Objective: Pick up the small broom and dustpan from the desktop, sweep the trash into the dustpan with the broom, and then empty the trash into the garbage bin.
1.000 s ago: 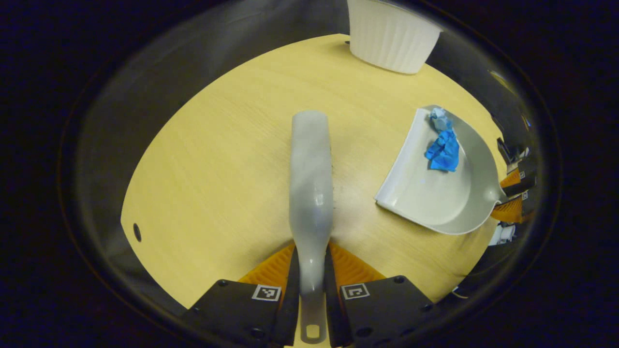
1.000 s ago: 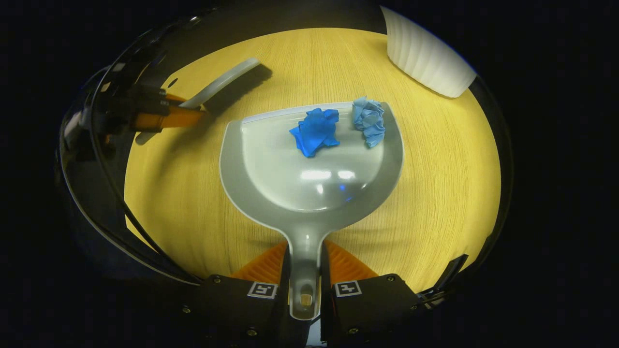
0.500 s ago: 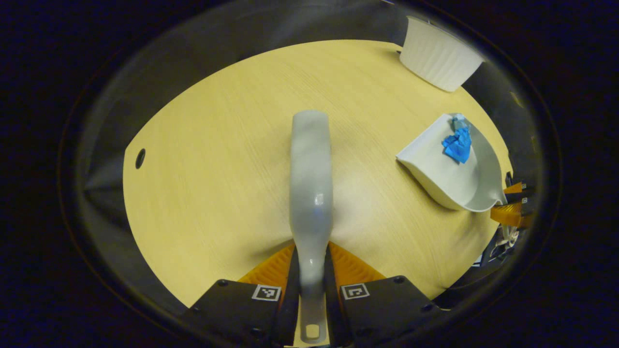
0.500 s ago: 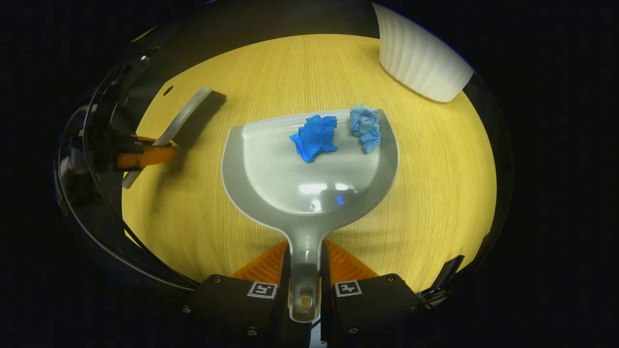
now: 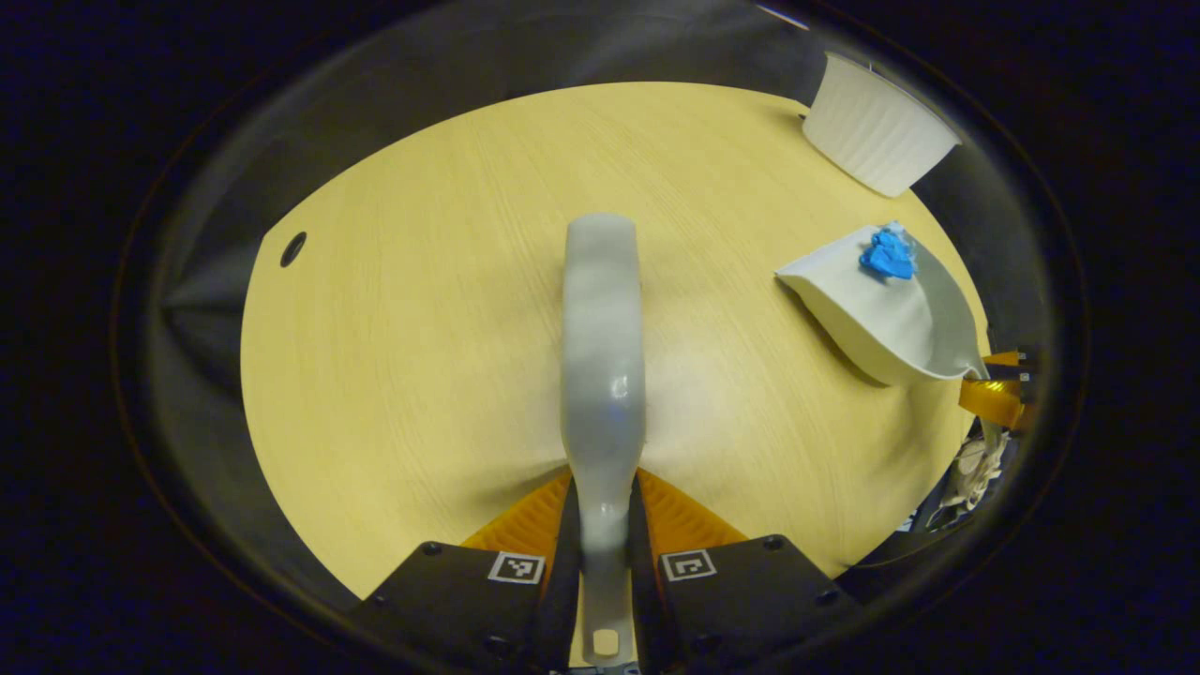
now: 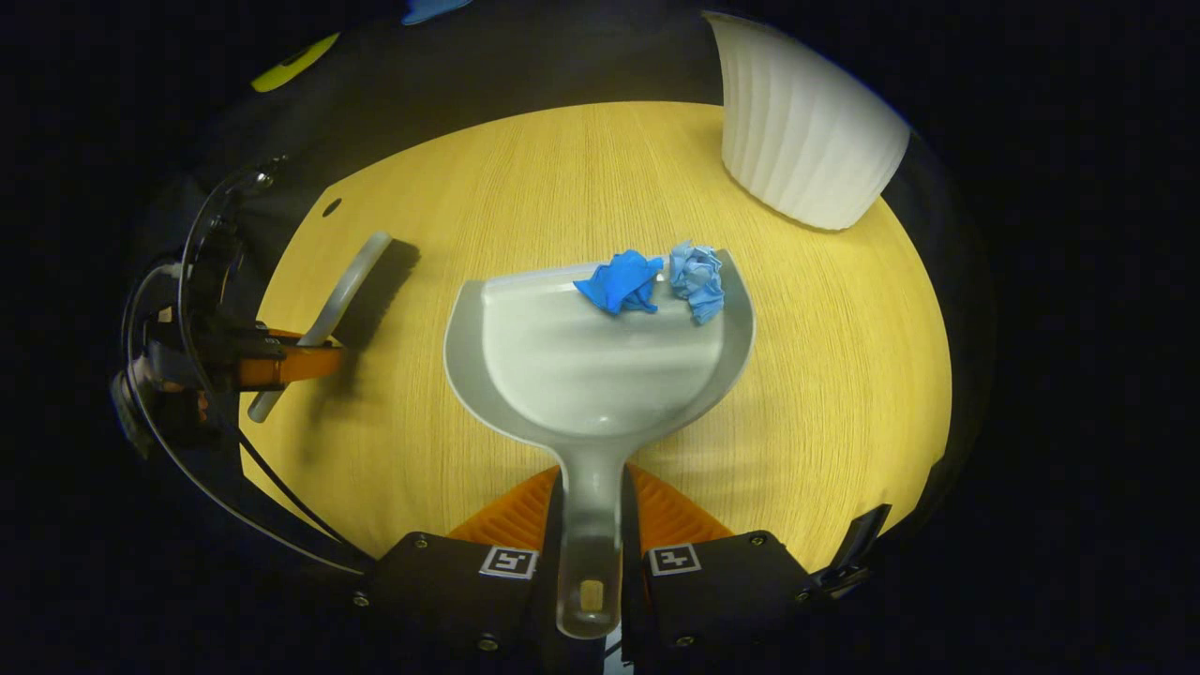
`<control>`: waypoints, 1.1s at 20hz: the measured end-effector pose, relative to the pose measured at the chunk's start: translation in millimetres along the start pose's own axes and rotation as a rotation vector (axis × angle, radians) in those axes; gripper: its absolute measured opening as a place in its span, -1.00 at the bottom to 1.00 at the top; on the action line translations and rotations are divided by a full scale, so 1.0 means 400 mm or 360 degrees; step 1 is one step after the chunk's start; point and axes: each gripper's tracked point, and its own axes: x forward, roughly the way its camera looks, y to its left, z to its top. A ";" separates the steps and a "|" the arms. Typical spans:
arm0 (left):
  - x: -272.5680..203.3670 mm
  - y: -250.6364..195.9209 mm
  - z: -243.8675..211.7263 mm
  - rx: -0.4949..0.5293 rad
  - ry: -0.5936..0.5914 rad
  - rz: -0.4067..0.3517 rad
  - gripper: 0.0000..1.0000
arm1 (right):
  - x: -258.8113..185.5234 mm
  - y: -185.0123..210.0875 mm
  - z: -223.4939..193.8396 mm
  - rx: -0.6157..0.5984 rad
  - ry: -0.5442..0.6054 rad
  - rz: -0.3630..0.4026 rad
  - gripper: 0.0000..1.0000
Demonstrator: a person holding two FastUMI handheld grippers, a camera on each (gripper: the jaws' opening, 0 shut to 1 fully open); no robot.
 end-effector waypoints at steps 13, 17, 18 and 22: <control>0.007 -0.005 0.004 -0.0019 -0.0015 0.0007 -0.34 | -0.015 -0.002 0.006 0.0026 -0.0153 -0.0021 -0.53; 0.013 -0.005 0.010 -0.0018 -0.0018 0.0013 -0.34 | -0.012 -0.002 0.000 0.0002 -0.0197 -0.0025 -0.53; 0.014 -0.007 0.008 -0.0019 -0.0020 0.0014 -0.34 | -0.010 -0.006 0.001 -0.0012 -0.0205 -0.0034 -0.65; 0.020 -0.003 0.009 -0.0018 -0.0020 0.0015 -0.36 | 0.009 0.000 0.000 0.0008 -0.0283 -0.0110 -0.69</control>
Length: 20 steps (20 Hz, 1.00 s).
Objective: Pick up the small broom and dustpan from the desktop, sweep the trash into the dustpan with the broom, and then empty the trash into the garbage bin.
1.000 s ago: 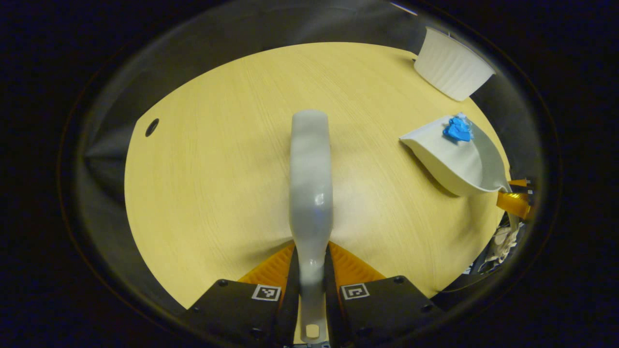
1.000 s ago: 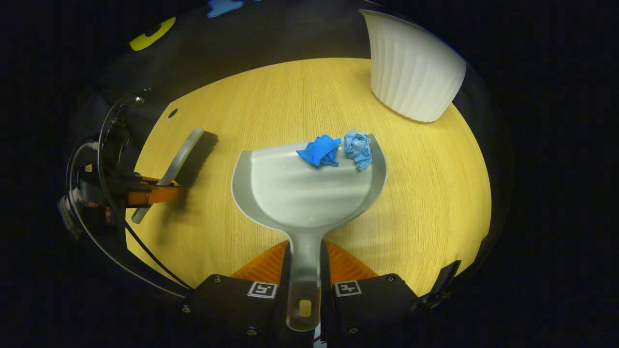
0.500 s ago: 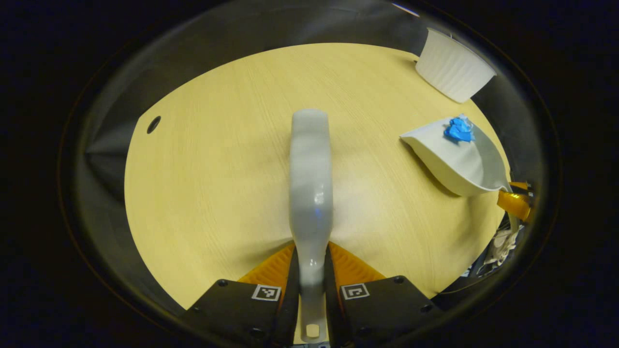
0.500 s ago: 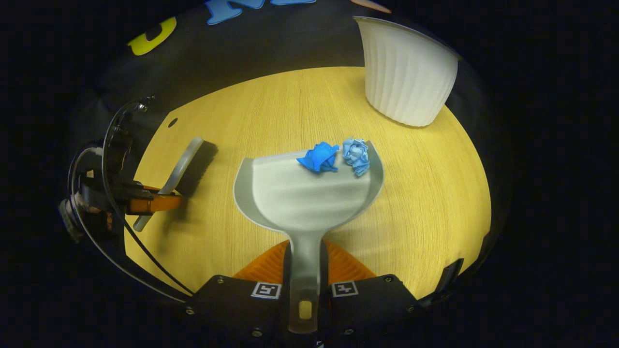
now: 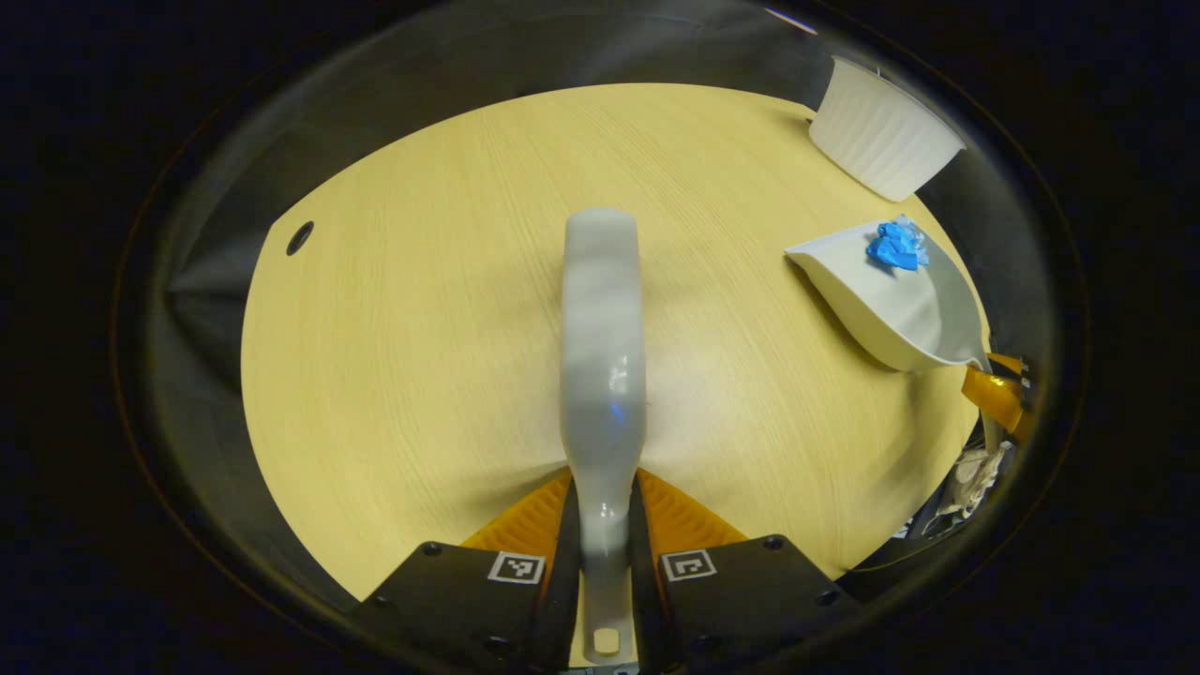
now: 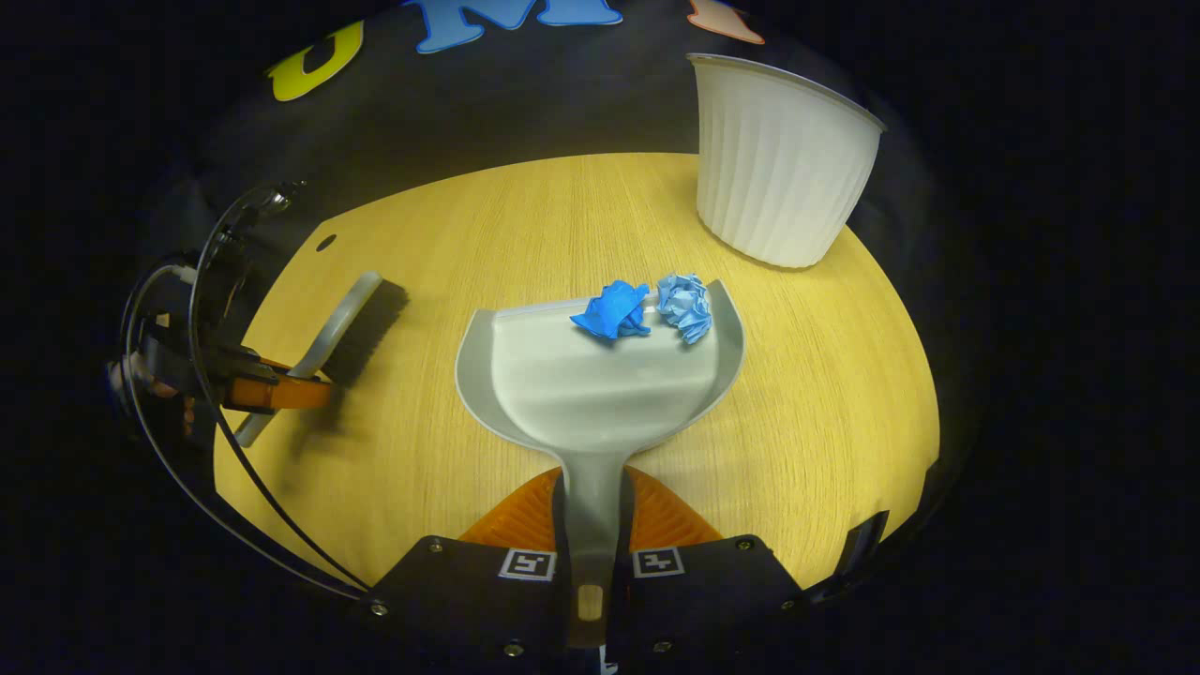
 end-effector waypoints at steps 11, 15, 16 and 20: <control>0.031 0.006 -0.061 -0.0038 0.0014 0.0033 -0.34 | -0.147 0.019 0.183 -0.0049 -0.0316 0.0088 -0.70; 0.025 -0.009 -0.091 -0.0055 0.0018 0.0040 -0.33 | -0.215 0.017 0.283 -0.0017 -0.0400 0.0111 -0.70; 0.022 -0.015 -0.100 -0.0063 0.0023 0.0038 -0.34 | -0.237 0.013 0.306 -0.0016 -0.0415 0.0116 -0.70; 0.001 -0.042 -0.136 -0.0094 0.0036 0.0041 -0.33 | -0.323 0.008 0.387 0.0059 -0.0422 0.0196 -0.70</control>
